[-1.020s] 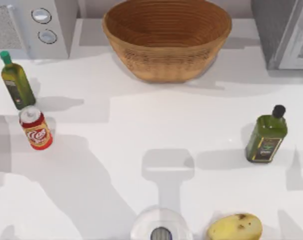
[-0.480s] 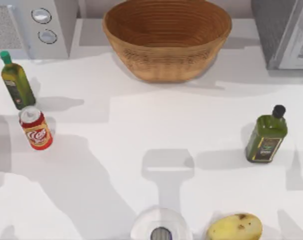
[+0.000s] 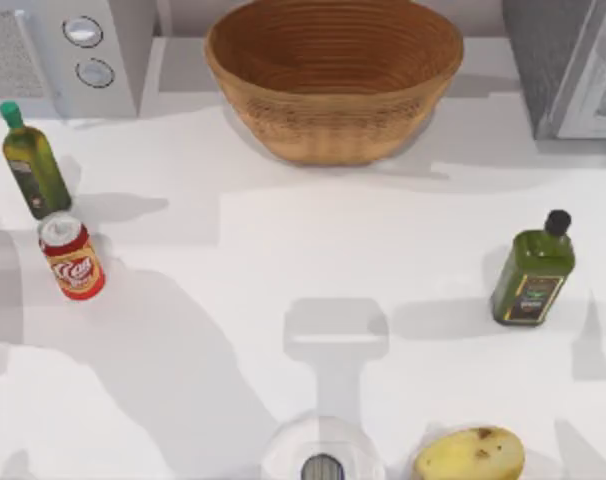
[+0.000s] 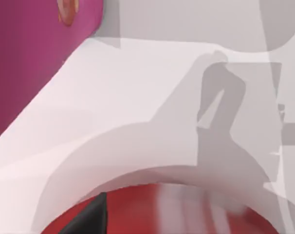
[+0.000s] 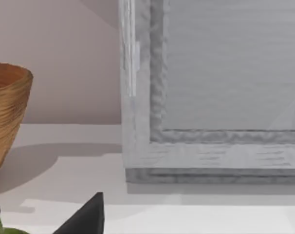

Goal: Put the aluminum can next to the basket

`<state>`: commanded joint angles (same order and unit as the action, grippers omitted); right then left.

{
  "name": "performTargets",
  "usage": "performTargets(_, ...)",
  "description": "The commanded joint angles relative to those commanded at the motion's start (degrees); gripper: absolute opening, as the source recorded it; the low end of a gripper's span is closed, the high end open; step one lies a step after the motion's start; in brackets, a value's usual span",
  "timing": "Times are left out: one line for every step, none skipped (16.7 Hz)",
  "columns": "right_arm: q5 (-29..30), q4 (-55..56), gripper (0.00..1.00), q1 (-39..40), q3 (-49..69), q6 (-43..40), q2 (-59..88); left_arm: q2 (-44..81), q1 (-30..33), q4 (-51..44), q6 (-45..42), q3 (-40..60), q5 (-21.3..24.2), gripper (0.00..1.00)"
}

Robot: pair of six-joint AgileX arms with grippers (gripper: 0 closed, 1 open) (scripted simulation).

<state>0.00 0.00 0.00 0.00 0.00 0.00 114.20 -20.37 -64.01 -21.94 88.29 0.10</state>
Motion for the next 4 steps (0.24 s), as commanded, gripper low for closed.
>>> performTargets(0.0, 0.0, 1.0, 0.0, 0.0, 0.0, 0.0, -0.21, 0.0, -1.65, 0.01, 1.03, -0.01, 1.0)
performTargets(0.0, 0.0, 1.0, 0.0, 0.0, 0.0, 0.0, -0.45, 0.01, -3.16, 0.02, 2.05, 0.0, 1.0)
performTargets(0.0, 0.0, 1.0, 0.0, 0.0, 0.0, 0.0, -0.8, 0.04, -4.25, 0.04, 3.02, 0.0, 1.0)
performTargets(0.0, 0.0, 1.0, 0.0, 0.0, 0.0, 0.0, -1.1, 0.06, -4.79, 0.07, 3.62, 0.0, 1.0)
